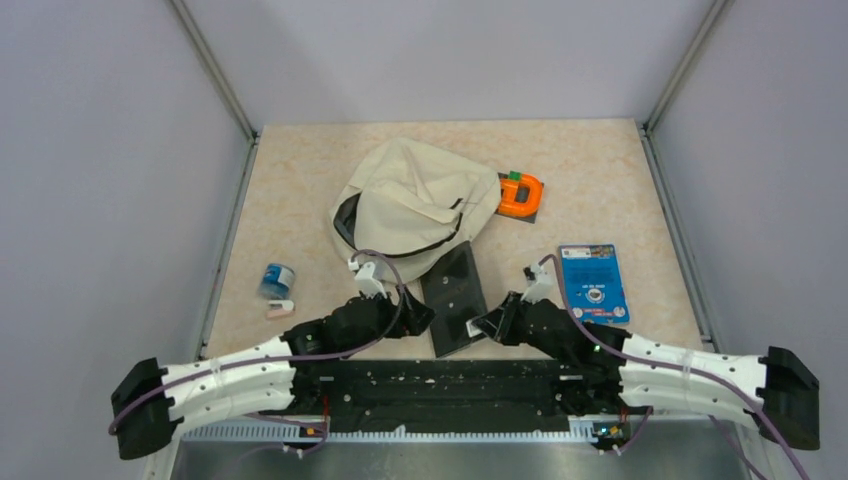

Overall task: Pack the student bag
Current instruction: Pick up the book from the center of the board.

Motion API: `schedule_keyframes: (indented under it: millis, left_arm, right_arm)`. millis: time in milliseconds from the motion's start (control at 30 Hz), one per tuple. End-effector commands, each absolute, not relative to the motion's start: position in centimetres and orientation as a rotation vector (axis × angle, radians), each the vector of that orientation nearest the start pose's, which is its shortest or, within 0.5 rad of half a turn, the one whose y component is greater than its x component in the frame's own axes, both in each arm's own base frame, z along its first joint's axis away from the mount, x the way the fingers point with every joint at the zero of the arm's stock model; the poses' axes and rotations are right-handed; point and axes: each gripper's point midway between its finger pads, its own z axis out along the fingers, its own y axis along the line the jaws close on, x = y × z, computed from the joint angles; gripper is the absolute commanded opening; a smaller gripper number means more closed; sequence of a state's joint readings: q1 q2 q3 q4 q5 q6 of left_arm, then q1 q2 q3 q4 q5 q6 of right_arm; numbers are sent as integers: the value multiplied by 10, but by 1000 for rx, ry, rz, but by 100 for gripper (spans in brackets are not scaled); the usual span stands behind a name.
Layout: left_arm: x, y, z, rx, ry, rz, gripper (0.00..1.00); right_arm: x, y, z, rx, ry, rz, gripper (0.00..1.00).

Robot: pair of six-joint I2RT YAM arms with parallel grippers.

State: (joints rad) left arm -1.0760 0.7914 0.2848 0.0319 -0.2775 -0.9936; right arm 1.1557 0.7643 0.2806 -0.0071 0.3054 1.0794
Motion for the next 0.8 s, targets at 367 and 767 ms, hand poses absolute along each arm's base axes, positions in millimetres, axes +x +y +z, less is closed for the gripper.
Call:
schedule_keyframes:
  millis: [367,767]
  left_arm:
    - [175,-268,237,144,1857,-1229,98]
    - [193,-256,280,159,1682,-1360,98]
  right_arm:
    - [159,213,291,185,1669,1168,0]
    - [144,223,373,95,1259,1417,0]
